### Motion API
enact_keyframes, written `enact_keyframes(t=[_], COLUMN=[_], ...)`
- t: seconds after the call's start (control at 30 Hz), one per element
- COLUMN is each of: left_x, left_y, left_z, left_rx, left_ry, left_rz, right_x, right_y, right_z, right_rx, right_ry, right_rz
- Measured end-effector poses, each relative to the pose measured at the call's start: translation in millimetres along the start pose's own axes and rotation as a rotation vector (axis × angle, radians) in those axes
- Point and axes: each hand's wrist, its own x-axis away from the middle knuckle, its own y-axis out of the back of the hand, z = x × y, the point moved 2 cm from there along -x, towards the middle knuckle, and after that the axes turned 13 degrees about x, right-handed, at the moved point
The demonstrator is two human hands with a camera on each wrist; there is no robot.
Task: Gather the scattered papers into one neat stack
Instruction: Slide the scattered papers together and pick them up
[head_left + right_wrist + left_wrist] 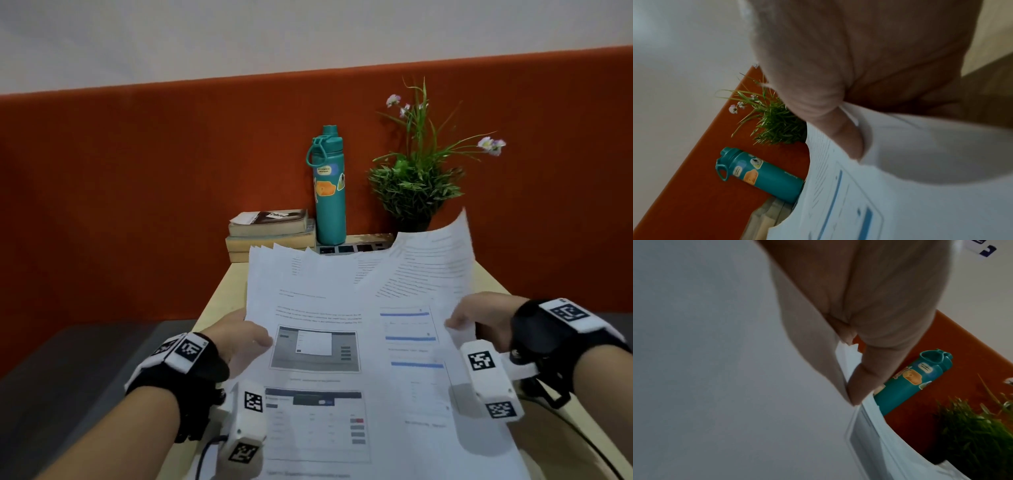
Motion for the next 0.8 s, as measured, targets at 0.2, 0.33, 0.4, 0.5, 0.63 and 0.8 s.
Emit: enact_keyframes(t=[0.2, 0.33, 0.4, 0.5, 0.63, 0.8], left_x=[-0.2, 2.9, 0.9, 4.7, 2.0, -9.1], left_y=[-6.4, -3.2, -2.5, -0.6, -5.7, -7.3], left_z=[-2.5, -3.1, -0.1, -0.9, 1.7, 7.7], left_rx=[0.047, 0.008, 0.011, 0.008, 0.014, 0.142], left_ry=[-0.059, -0.093, -0.084, -0.052, -0.066, -0.065], left_rz=[0.056, 0.024, 0.018, 0.009, 0.012, -0.025], right_x=[13.4, 5.3, 8.7, 2.1, 4.2, -6.2], right_y=[-0.6, -2.7, -5.7, 0.0, -5.7, -2.2], right_z=[28.8, 37.3, 41.4, 42.5, 47.2, 49.5], right_rx=[-0.239, -0.313, -0.252, -0.274, -0.294, -0.387], right_ry=[0.053, -0.003, 0.007, 0.003, 0.042, 0.055], right_rz=[-0.204, -0.330, -0.310, -0.337, -0.334, -0.375])
